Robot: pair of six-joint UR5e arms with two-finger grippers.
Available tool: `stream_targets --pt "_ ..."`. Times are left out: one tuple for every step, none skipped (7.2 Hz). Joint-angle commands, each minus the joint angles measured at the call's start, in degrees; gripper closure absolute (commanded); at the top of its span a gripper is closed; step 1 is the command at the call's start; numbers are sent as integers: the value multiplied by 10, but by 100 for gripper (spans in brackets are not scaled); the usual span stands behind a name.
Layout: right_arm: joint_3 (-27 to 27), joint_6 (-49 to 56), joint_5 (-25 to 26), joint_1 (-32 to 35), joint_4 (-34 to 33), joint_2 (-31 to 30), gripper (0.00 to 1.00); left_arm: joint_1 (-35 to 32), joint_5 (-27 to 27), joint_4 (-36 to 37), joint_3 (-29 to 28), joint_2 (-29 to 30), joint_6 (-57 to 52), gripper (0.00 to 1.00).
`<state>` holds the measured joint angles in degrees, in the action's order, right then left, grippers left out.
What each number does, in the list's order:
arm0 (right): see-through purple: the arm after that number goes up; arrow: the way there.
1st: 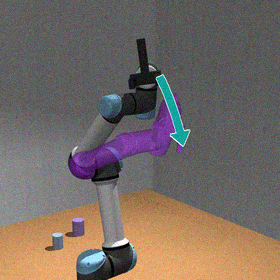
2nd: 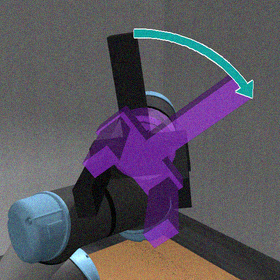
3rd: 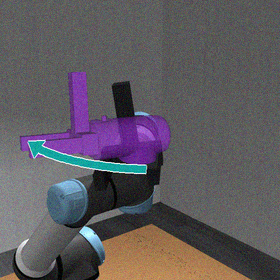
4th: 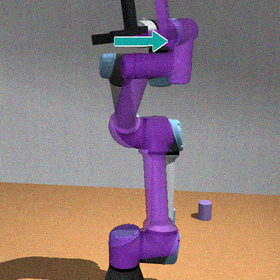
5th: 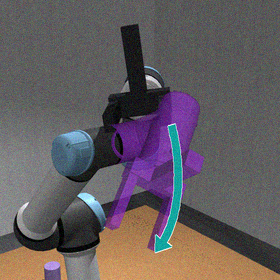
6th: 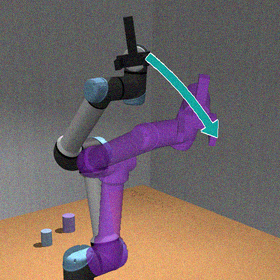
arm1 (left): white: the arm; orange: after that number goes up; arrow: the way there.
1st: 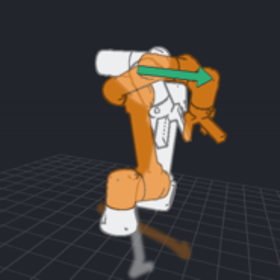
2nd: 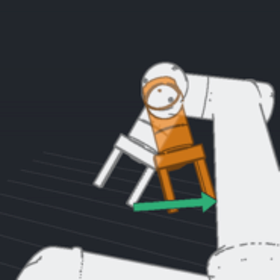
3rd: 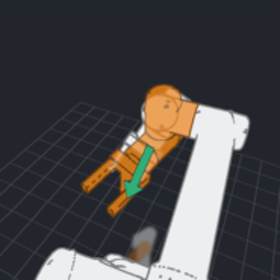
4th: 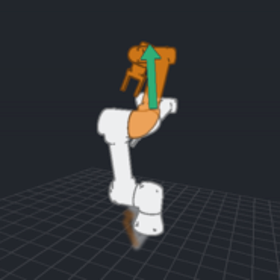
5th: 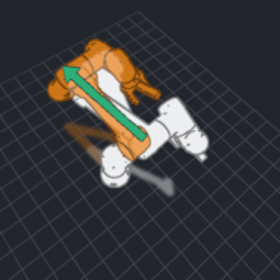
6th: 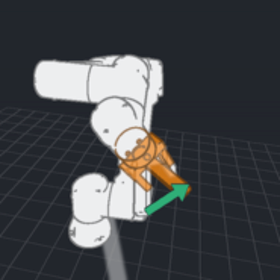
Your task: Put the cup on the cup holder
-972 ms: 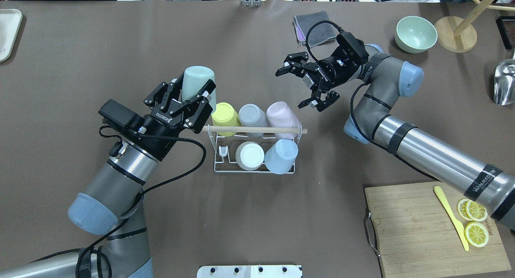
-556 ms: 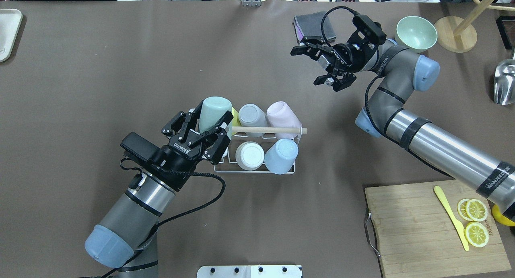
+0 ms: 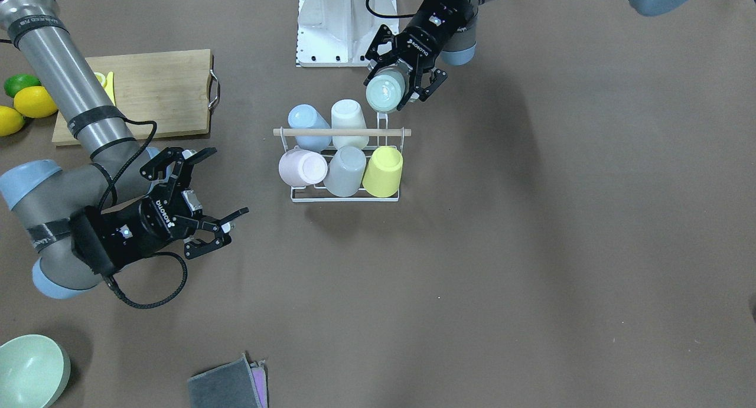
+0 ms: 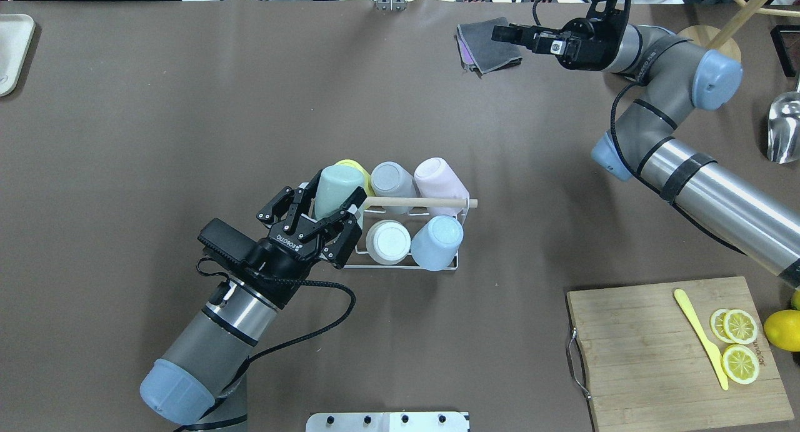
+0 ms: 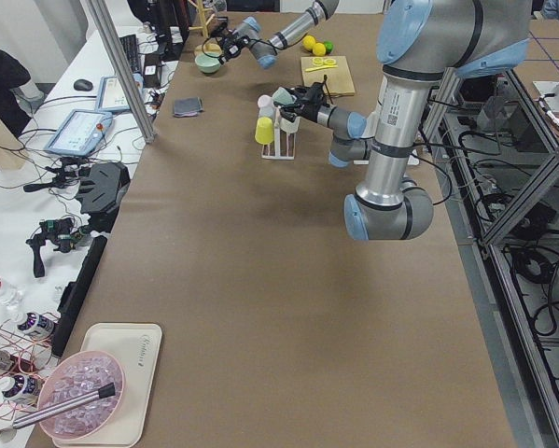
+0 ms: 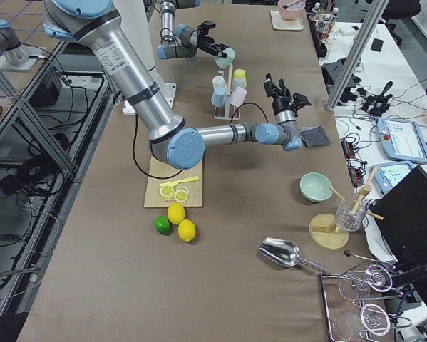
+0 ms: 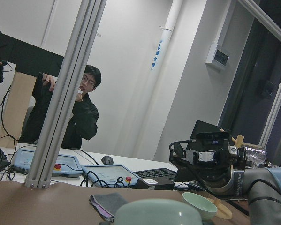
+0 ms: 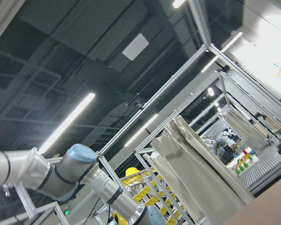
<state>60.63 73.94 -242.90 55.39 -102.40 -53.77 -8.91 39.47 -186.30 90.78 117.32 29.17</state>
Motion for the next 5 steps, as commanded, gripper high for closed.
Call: stream_targets --pt "49 -232 56 23 -125 -12 1 0 -8 -3 -12 0 1 100" --pt "52 -298 85 24 -170 -19 1 0 -8 -3 -12 0 0 100" --pt "82 -364 143 31 -230 -30 1 0 -8 -3 -15 0 1 100" --pt "123 -402 204 38 -275 -48 1 0 -8 -3 -24 3 1 100" --pt "153 -404 280 42 -332 -69 1 1 -8 -9 -37 10 1 100"
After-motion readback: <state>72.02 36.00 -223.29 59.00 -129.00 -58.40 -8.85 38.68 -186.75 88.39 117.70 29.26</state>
